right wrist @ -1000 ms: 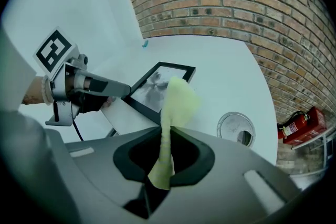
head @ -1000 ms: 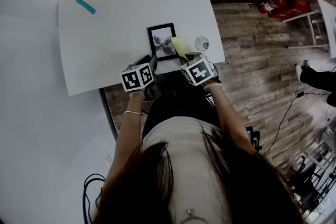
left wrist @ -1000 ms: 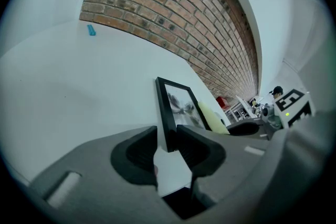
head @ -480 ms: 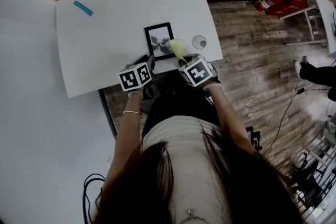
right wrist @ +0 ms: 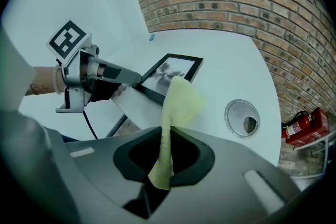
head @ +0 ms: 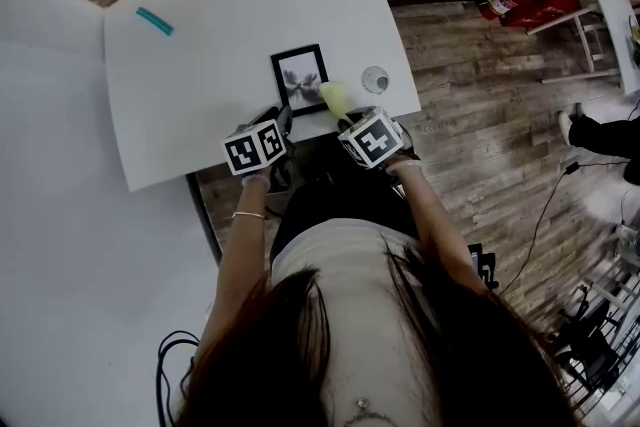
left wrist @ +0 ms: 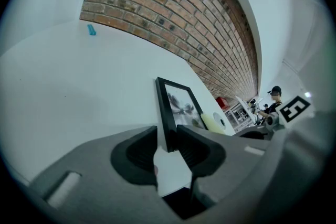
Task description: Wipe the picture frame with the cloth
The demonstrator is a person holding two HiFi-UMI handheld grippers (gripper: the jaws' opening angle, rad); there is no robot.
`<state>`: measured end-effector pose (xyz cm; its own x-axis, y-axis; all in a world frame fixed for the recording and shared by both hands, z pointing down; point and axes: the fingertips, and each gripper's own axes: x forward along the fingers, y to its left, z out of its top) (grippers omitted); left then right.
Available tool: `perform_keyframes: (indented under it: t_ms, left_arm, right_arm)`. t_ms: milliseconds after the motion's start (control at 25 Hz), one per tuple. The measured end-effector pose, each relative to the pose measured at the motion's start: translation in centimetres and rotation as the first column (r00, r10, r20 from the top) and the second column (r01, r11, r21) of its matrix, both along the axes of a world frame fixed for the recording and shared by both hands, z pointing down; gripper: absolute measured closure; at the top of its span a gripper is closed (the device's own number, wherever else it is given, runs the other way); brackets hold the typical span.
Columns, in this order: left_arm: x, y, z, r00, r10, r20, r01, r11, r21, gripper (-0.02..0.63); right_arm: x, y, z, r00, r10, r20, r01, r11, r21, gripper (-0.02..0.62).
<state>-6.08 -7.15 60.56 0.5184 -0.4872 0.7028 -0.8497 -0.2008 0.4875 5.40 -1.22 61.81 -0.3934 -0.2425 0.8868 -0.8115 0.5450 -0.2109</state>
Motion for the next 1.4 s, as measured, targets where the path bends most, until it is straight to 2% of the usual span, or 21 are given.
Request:
perform_keyframes:
  t_ms: [920, 1400]
  left_arm:
    - [0.0, 0.1, -0.1, 1.0, 0.001, -0.002, -0.001, 1.0, -0.001, 0.489]
    - [0.0, 0.0, 0.0, 1.0, 0.002, -0.004, -0.002, 1.0, -0.001, 0.489]
  right_arm:
    - [-1.4, -0.4, -0.7, 0.998, -0.069, 0.01, 0.069, 0.998, -0.011, 0.555]
    - [-2.6, -1.2, -1.5, 0.994, -0.103, 0.018, 0.103, 0.995, 0.015, 0.555]
